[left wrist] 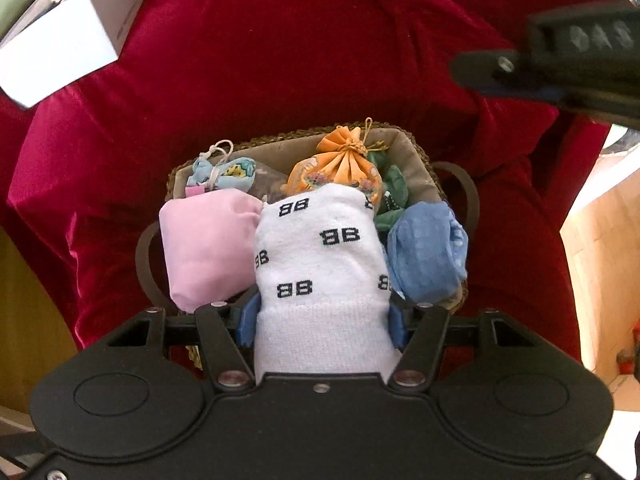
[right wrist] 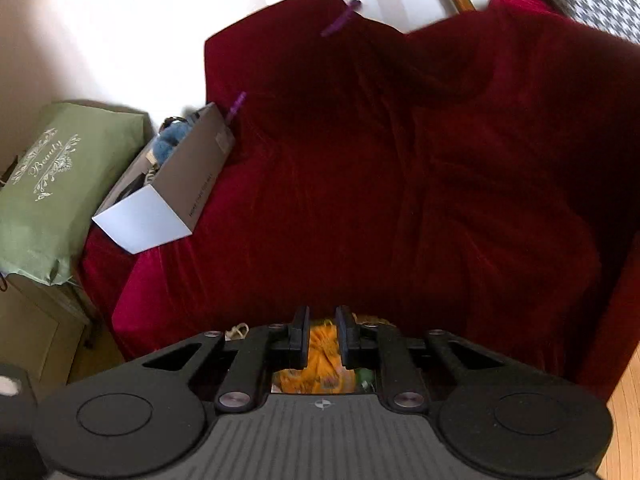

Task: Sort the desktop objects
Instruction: 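Lift both socks and carry them over the basket with both tools, then lower the white sock into the basket and open the left tool while the right tool releases the blue sock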

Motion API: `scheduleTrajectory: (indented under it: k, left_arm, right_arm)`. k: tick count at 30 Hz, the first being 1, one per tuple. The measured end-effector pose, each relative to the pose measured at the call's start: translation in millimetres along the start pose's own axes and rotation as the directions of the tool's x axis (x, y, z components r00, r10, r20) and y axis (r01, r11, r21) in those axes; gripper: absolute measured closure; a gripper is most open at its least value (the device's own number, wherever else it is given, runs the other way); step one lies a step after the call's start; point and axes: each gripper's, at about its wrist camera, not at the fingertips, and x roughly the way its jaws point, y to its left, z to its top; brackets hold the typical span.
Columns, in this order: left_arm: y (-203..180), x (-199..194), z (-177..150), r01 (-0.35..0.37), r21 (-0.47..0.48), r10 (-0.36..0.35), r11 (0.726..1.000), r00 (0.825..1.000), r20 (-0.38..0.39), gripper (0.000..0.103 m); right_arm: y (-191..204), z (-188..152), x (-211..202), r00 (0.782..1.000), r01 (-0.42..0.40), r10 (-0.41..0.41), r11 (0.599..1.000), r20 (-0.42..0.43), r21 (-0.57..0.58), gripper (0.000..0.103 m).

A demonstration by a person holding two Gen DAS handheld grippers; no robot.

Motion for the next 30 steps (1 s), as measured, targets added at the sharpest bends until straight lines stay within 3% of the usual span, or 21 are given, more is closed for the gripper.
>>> scheduleTrajectory:
  k: [6, 13, 16, 25, 30]
  left_arm:
    - [4, 1, 7, -0.005, -0.057, 0.005, 0.998, 1.0, -0.001, 0.045]
    - [-8, 16, 2, -0.048, -0.049, 0.046, 0.998, 0.998, -0.042, 0.045]
    - [-7, 21, -2, -0.031, -0.071, 0.026, 0.997, 0.996, -0.08, 0.044]
    - [-1, 16, 1, -0.084, -0.069, 0.079, 0.994, 0.995, -0.063, 0.041]
    - [-3, 18, 3, -0.078, -0.067, 0.073, 0.995, 0.994, -0.076, 0.036]
  right_arm:
    - [11, -16, -13, 0.998, 0.059, -0.06, 0.998, -0.023, -0.036, 0.082]
    - [26, -27, -17, 0.991, 0.132, -0.134, 0.986, -0.021, -0.101, 0.081]
    - [25, -30, -15, 0.99, 0.127, -0.133, 0.987, -0.05, -0.103, 0.081]
    - [19, -35, -6, 0.989, 0.115, -0.119, 0.992, -0.087, -0.055, 0.081]
    - [17, -38, -4, 0.988, 0.116, -0.12, 0.992, -0.1, -0.049, 0.081]
